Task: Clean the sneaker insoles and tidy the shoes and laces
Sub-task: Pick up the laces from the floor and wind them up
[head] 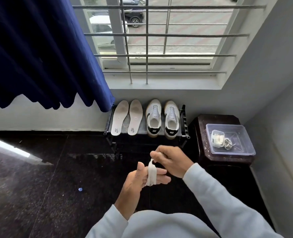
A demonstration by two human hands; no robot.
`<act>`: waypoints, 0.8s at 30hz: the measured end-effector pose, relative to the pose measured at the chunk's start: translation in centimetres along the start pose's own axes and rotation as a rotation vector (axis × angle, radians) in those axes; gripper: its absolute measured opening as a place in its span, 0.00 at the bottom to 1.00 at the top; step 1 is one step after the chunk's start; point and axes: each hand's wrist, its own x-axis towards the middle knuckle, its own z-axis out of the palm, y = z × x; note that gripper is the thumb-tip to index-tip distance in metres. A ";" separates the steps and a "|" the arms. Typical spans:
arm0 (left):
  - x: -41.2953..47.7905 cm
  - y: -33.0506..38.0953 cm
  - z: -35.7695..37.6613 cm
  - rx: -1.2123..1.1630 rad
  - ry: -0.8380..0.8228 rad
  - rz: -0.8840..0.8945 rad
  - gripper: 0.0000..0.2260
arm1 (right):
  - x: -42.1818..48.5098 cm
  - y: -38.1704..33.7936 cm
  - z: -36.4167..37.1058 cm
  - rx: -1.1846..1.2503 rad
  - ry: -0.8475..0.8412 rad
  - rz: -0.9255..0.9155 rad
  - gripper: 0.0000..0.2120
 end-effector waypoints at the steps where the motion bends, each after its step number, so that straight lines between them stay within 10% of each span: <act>1: 0.1 0.3 -0.1 -0.047 0.029 0.025 0.42 | -0.2 0.6 1.0 -0.020 -0.051 0.008 0.08; 9: 1.3 -0.5 -1.9 0.011 0.226 -0.013 0.31 | -5.1 -1.4 4.1 -0.131 -0.226 -0.142 0.15; 17: 0.5 -2.2 -1.5 0.102 0.073 -0.109 0.31 | -1.5 -1.7 1.8 -0.464 0.067 -0.162 0.16; 24: 0.8 -2.6 -3.1 0.029 0.041 -0.137 0.33 | -1.0 -0.1 4.1 0.292 -0.036 0.093 0.07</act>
